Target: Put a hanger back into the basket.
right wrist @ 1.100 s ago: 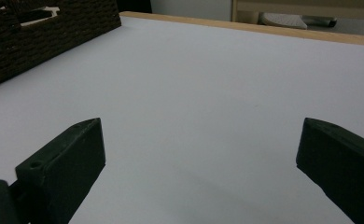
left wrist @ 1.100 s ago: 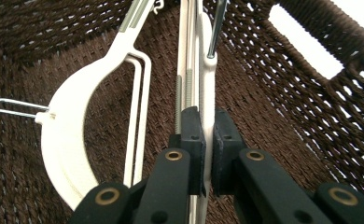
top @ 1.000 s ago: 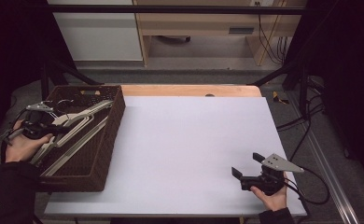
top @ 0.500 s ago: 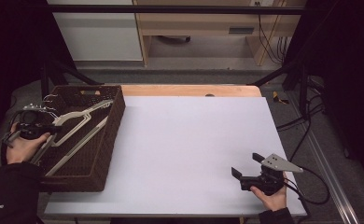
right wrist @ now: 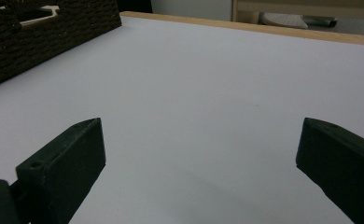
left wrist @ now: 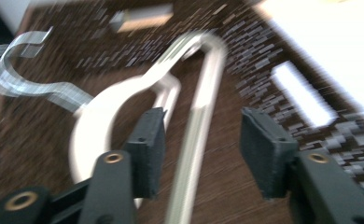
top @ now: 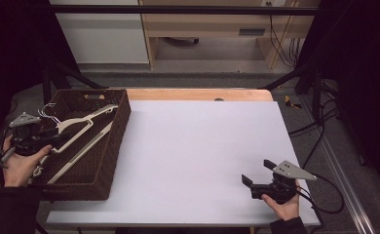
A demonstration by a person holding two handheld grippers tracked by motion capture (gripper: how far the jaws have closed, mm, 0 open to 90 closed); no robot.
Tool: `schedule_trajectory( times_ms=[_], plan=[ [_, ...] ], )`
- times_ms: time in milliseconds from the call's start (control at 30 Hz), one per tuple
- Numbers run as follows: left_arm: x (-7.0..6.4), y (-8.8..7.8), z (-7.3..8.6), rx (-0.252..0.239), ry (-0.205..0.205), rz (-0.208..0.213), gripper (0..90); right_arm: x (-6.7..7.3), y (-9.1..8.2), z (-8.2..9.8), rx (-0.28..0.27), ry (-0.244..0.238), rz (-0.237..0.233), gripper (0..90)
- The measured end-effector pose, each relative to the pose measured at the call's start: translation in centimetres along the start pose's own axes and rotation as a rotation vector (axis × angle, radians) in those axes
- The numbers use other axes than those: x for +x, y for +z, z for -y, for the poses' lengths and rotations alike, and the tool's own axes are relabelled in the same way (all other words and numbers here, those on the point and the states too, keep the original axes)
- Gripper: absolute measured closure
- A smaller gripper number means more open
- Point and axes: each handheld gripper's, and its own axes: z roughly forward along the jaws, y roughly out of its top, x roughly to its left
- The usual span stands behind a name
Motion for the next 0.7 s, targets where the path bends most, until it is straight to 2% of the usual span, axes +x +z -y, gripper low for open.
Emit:
schedule_trajectory(
  times_ms=[100, 200, 267, 367, 500, 633, 700],
  plan=[
    [-1.9, -0.8, -0.3, -0.079, 0.023, 0.044, 36.5, 0.0, -0.1, 0.0, -0.003, -0.003, -0.002, 1.7],
    [-3.9, -1.3, -0.6, -0.153, 0.034, 0.111, 28.8, -0.1, -0.2, -0.1, -0.008, -0.001, 0.003, 1.6],
    [-5.4, -1.5, -0.7, -0.192, 0.053, 0.156, 22.3, -0.1, -0.3, -0.1, -0.009, -0.003, 0.004, 1.6],
    [-7.8, -1.6, -0.5, -0.245, 0.074, 0.195, 13.8, -0.1, -0.3, -0.1, -0.015, -0.004, 0.005, 1.5],
    [-10.7, -1.0, 0.0, -0.269, 0.075, 0.270, 8.8, -0.1, -0.5, -0.2, -0.020, -0.004, 0.005, 1.4],
    [-13.1, 0.1, 1.0, -0.277, 0.085, 0.294, 6.4, -0.2, -0.7, -0.2, -0.028, -0.006, 0.008, 1.2],
    [-14.1, 0.8, 1.6, -0.263, 0.093, 0.295, 5.8, -0.3, -0.9, -0.3, -0.031, -0.005, 0.007, 1.2]
  ],
)
